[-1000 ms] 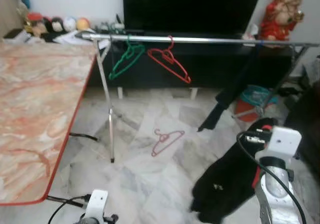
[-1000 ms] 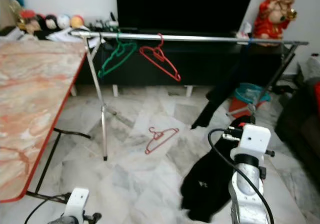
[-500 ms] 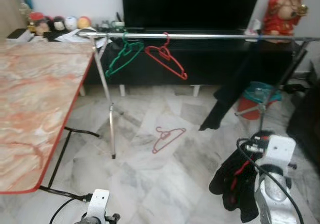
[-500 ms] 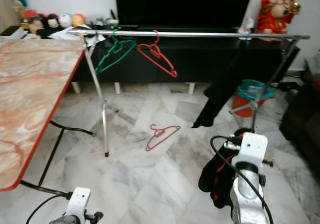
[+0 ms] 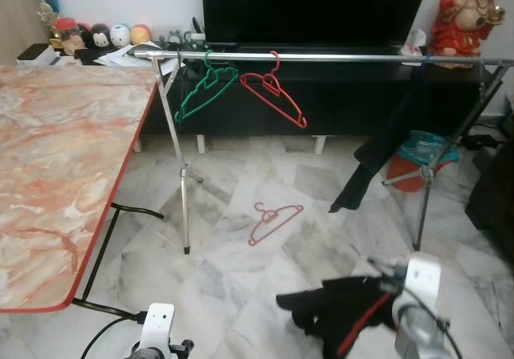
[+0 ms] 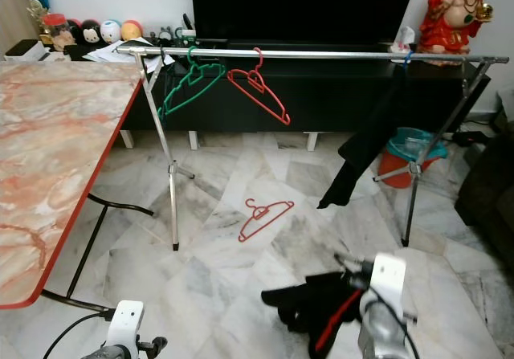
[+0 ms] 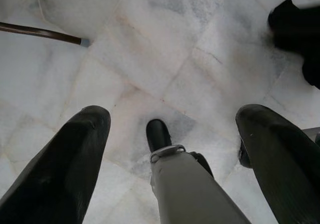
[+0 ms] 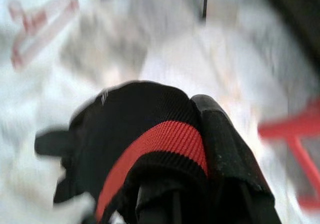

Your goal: Hang hanger

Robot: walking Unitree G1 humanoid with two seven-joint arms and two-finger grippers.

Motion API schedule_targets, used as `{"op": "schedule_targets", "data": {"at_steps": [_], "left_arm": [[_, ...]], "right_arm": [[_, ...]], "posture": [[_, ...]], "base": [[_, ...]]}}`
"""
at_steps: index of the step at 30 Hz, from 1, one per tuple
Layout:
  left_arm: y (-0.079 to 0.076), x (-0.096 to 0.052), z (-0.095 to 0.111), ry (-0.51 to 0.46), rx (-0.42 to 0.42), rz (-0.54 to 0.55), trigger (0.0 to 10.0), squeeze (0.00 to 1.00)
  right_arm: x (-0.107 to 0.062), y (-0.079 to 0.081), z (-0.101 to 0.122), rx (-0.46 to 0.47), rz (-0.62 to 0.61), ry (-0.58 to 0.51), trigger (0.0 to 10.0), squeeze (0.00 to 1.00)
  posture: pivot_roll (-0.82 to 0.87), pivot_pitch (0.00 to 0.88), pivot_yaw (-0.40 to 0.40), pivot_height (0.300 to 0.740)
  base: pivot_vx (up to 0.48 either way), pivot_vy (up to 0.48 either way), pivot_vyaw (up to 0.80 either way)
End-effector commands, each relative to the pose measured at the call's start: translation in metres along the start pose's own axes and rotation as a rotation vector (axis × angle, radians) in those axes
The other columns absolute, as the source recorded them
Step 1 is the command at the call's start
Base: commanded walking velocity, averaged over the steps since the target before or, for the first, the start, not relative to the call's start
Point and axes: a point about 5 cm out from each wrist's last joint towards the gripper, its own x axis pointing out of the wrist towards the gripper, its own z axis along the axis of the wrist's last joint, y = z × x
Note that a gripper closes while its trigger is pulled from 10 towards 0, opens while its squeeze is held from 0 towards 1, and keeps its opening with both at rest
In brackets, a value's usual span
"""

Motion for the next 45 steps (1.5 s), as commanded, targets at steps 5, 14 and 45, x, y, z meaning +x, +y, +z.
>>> {"op": "schedule_targets", "data": {"at_steps": [5,14,45], "left_arm": [[-0.001,-0.001,0.002,-0.064,0.018,-0.015,10.0,0.0],[0.0,-0.006,0.014,-0.278,-0.047,-0.026,10.0,0.0],[0.012,-0.064,0.216,-1.057,0.048,-0.011,10.0,0.0]], "right_arm": [[-0.004,-0.008,-0.025,-0.015,0.022,0.072,10.0,0.0],[-0.009,-0.017,-0.042,0.014,0.009,0.098,10.0,0.0],[-0.012,-0.008,-0.051,-0.098,0.104,0.127,10.0,0.0]], "posture": [[-0.14,0.0,-0.03,0.74],[-0.17,0.0,-0.004,0.74],[-0.13,0.0,-0.044,0.74]], "base": [[0.0,0.0,0.0],[0.0,0.0,0.0],[0.335,0.0,0.0]]}}
